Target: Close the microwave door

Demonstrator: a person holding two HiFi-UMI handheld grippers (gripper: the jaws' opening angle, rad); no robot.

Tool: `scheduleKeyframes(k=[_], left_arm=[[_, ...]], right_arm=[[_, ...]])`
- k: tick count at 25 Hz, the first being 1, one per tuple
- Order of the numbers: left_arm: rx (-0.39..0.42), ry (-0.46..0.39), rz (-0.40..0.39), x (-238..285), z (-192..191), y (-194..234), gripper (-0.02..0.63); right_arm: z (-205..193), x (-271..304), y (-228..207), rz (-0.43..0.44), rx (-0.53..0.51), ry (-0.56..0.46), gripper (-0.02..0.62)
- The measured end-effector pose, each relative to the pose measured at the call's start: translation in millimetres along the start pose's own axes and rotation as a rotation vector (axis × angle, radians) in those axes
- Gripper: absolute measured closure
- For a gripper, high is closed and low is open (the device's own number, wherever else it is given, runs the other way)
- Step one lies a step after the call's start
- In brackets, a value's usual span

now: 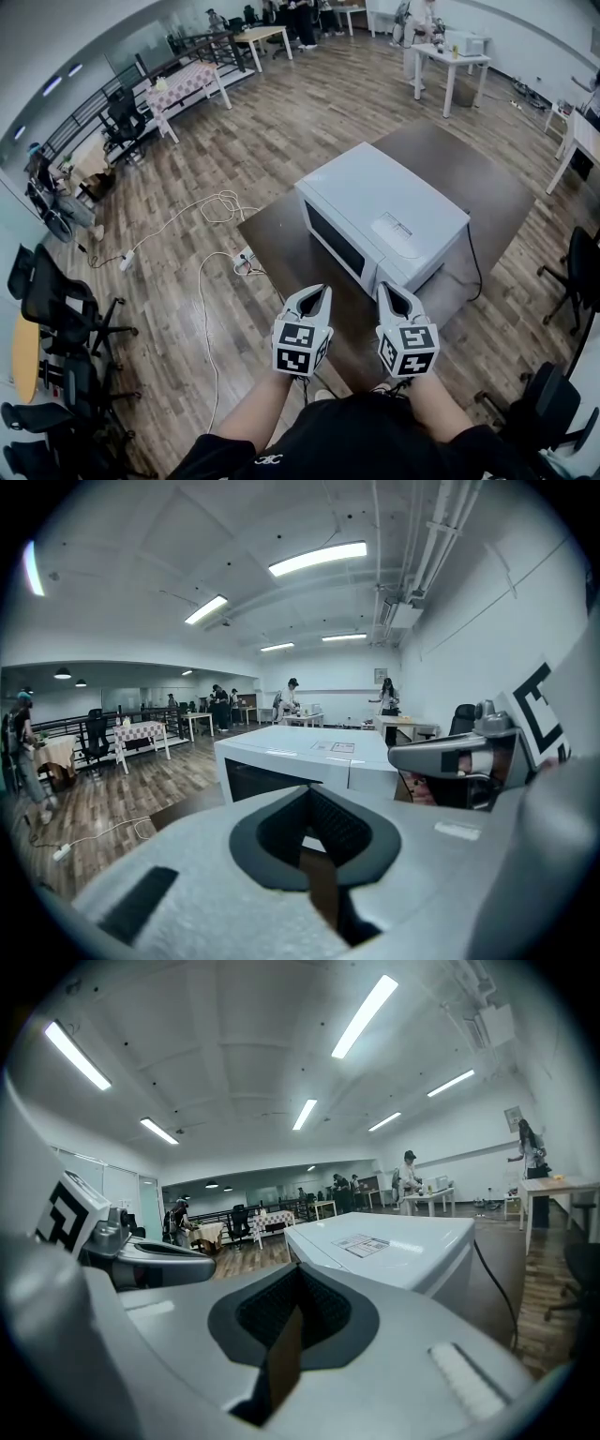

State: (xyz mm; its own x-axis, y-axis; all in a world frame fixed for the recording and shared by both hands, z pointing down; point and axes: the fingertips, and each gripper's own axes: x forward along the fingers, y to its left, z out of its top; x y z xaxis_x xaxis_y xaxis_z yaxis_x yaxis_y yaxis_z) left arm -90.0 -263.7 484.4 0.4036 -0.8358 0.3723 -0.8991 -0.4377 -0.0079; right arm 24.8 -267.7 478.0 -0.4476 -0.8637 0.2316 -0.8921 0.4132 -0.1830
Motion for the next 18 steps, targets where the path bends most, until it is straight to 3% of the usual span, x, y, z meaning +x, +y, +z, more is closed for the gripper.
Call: scheduleKeyframes(k=[18], left_arm=[[0.017,0.006,-0.01,7,0,-13,0.594]], right_arm=[[0,0,-6,0.009,-0.032,0.009,0.588]])
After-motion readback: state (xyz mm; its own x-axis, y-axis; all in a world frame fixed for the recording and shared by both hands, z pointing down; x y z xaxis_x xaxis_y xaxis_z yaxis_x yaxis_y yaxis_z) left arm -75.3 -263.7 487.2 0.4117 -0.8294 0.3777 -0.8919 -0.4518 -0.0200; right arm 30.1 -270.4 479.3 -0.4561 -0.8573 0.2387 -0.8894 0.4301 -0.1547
